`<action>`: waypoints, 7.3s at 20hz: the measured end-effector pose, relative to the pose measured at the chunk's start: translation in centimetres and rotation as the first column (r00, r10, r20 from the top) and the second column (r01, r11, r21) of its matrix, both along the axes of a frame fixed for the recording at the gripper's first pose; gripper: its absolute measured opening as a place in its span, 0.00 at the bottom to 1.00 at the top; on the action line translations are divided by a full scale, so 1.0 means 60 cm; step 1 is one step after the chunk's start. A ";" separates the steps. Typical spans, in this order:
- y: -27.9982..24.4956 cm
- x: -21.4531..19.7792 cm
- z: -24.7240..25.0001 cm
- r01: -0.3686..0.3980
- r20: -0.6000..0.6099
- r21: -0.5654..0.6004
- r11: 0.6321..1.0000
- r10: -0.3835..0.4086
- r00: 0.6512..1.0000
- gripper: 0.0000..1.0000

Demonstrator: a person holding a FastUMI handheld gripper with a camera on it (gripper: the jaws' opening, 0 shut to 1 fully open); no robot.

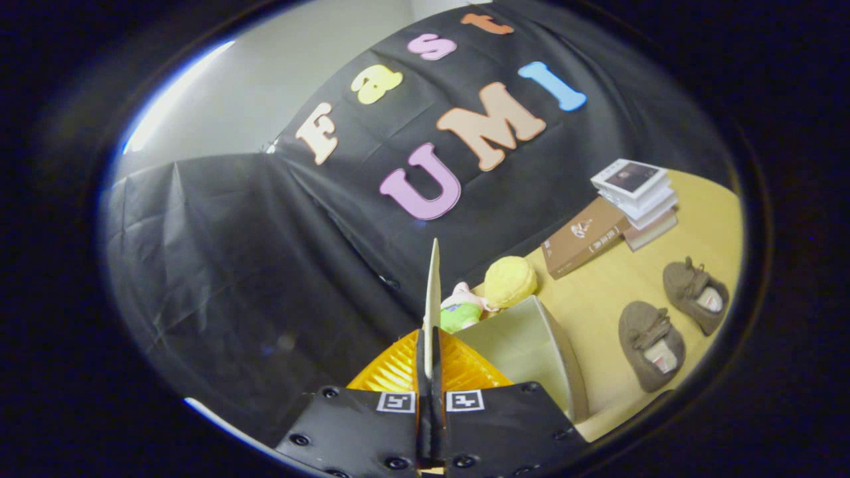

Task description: Open the storage box then place both shoes into the box .Put the left shoe in first, then the right shoe, with the right side of both shoes facing outward in a uniform manner.

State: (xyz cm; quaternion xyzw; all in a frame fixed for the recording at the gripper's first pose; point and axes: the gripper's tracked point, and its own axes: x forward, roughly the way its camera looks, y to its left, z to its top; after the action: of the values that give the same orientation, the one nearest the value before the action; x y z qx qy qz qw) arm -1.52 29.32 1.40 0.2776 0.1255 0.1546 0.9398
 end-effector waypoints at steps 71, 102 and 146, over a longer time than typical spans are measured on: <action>-0.454 0.015 -0.498 -0.363 -0.746 -0.618 0.698 -0.373 0.552 0.14; -0.339 -0.009 -0.204 -0.412 -0.713 -0.695 0.589 -0.494 0.497 0.03; -0.133 0.024 -0.232 -0.372 -0.747 -0.577 0.727 -0.287 0.599 1.00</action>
State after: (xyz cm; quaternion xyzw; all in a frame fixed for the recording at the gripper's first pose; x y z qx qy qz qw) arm -0.10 21.31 -12.50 -0.0545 0.5864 -0.0197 0.8080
